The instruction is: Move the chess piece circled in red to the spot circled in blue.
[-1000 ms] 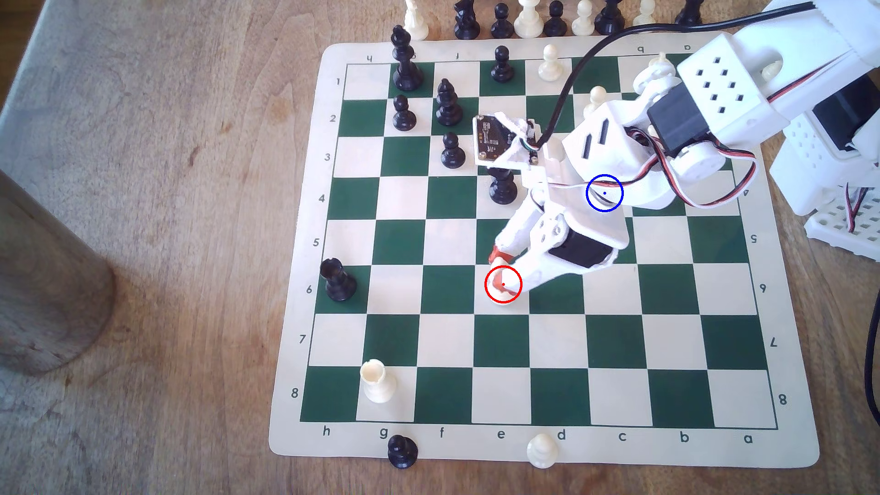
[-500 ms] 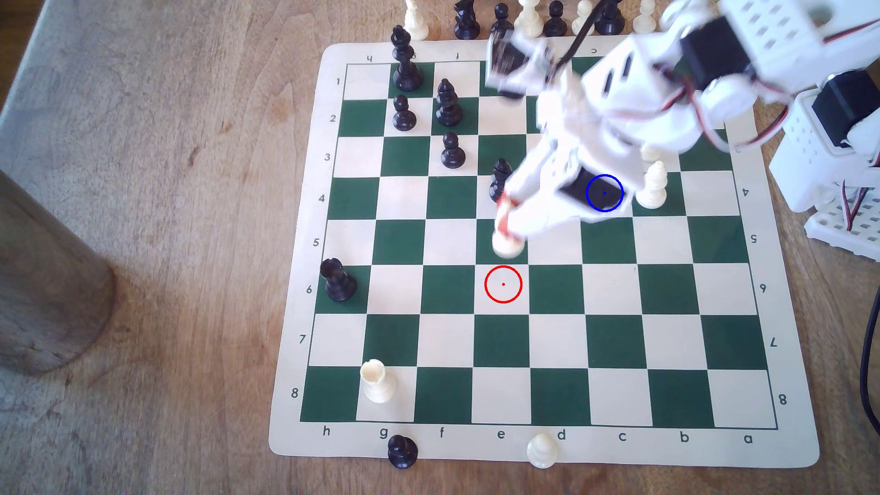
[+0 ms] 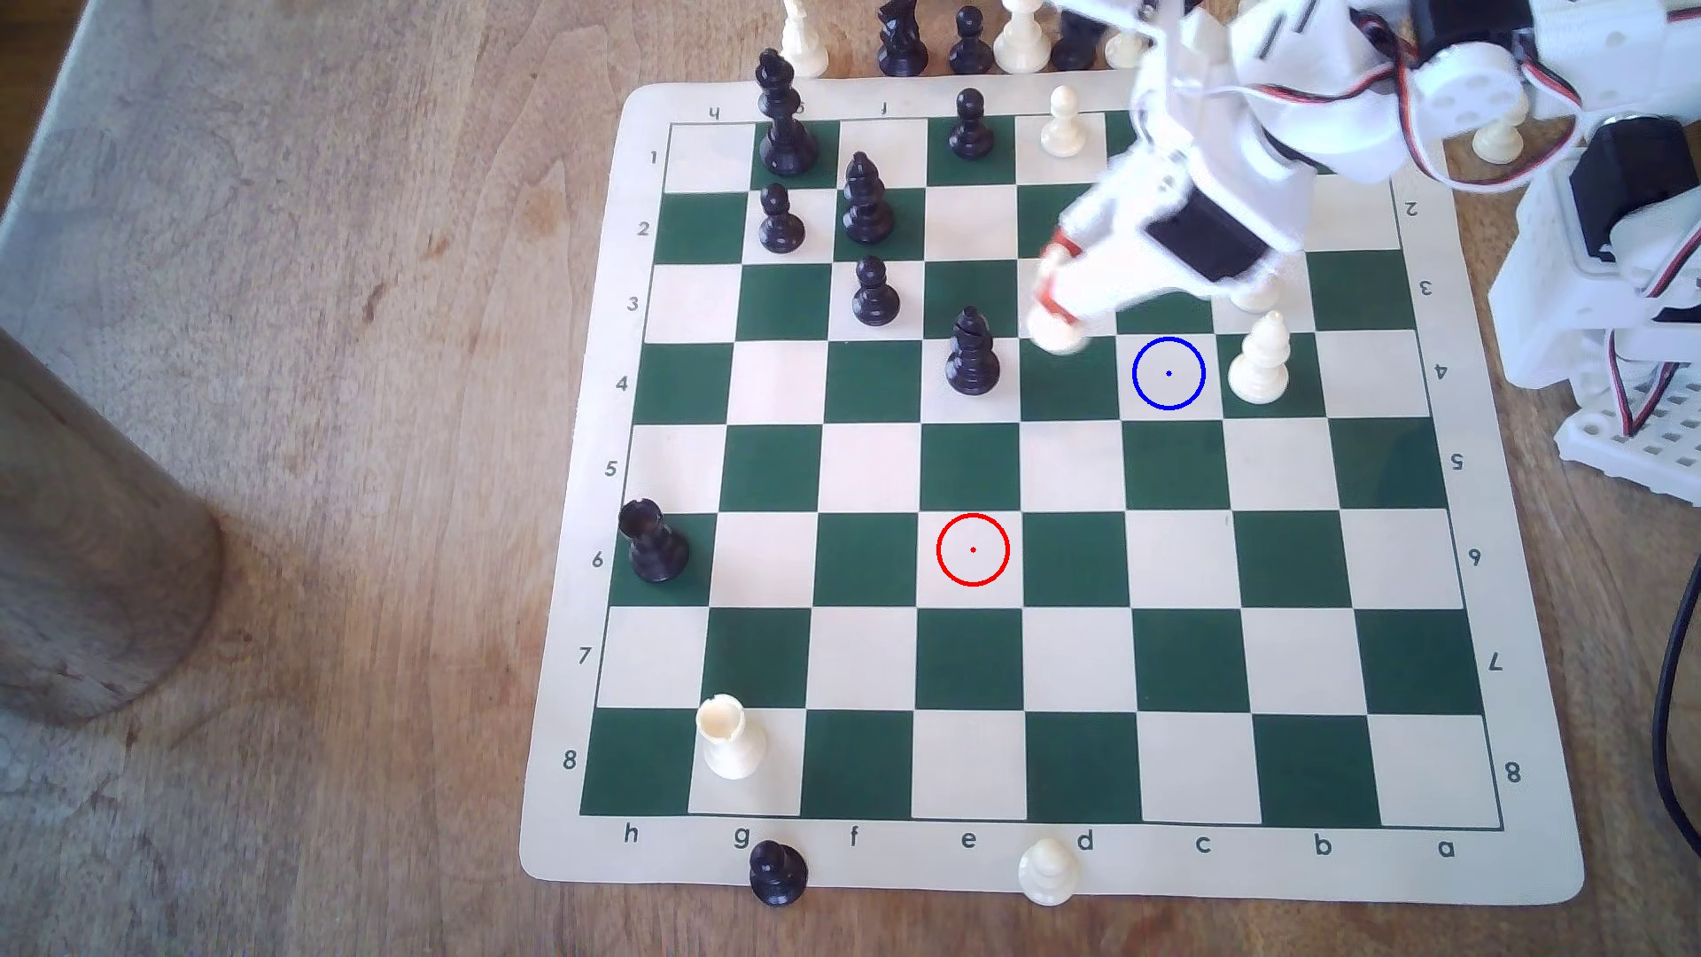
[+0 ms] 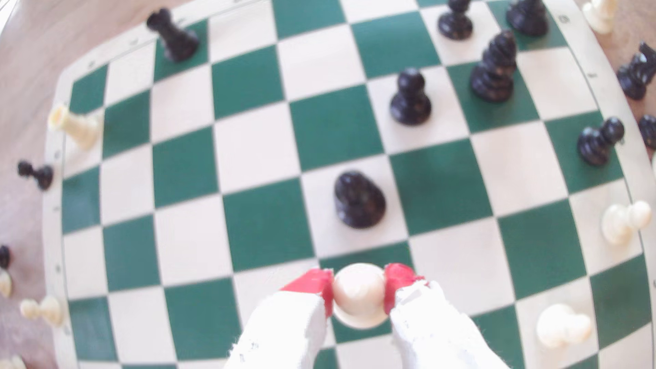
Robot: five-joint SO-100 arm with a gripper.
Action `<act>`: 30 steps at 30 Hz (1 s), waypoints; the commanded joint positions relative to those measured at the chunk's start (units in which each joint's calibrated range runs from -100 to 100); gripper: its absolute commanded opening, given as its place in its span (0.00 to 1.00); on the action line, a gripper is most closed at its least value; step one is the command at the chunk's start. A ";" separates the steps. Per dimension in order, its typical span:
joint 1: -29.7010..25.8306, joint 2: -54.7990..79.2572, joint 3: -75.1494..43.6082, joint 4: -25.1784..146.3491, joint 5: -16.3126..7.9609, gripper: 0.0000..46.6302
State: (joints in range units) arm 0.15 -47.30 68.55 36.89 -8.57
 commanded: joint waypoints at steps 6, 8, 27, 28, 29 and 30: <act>1.93 -6.86 5.07 3.81 1.76 0.01; 2.47 -7.46 6.07 4.06 2.00 0.01; -0.03 -8.47 9.78 3.81 0.73 0.03; -0.03 -8.47 9.78 3.81 0.73 0.05; 0.05 -8.47 9.78 3.81 0.73 0.08; 0.13 -8.47 9.78 3.81 0.73 0.12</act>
State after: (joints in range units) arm 0.37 -54.00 79.03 40.80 -7.50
